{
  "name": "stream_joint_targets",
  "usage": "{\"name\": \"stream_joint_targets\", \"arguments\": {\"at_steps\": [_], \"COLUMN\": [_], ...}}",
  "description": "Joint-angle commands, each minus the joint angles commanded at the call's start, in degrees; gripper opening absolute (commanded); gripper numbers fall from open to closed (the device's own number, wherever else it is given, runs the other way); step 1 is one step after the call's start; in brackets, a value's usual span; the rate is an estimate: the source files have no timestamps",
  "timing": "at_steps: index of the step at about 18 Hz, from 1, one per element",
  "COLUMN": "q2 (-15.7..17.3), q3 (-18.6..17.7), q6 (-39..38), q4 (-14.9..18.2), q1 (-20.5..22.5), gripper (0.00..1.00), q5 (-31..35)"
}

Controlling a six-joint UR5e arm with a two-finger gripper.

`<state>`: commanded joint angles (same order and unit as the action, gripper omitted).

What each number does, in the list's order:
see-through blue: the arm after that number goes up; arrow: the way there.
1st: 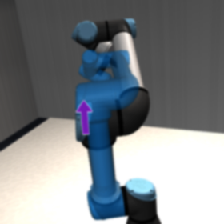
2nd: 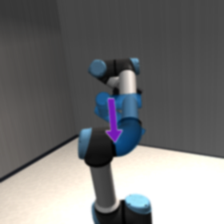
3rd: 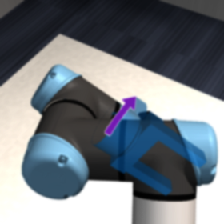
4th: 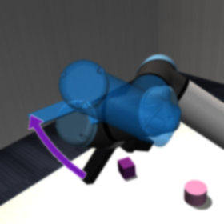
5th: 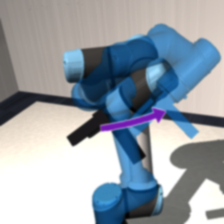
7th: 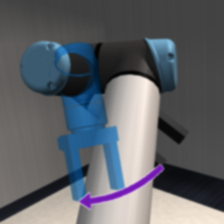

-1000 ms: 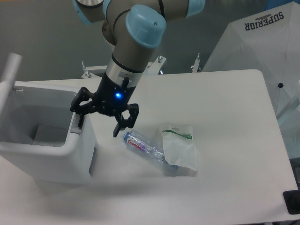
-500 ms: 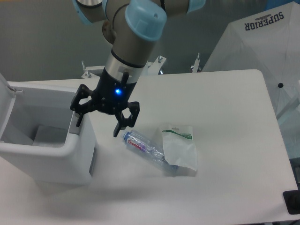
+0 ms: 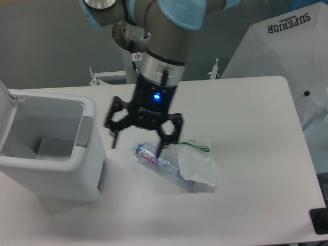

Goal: Open the trash can

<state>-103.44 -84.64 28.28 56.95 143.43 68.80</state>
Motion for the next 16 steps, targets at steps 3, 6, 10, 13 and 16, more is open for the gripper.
{"name": "stream_joint_targets", "arguments": {"at_steps": [3,6,10,13,16], "q2": [-2.8,-3.9,-5.7,-7.9,-8.4], "q3": [0.2,0.7,-0.5,-0.9,-0.7], "q6": [5.0,10.8,18.5,22.8,26.3], "q4": [-0.2,-0.3,0.1,0.4,0.8], "q1": [2.9,4.6,6.2,6.5,7.0], "gripper": [1.00,1.00,1.00,1.00,1.00], "q5": [3.1,6.1,10.1,14.8,15.9]}}
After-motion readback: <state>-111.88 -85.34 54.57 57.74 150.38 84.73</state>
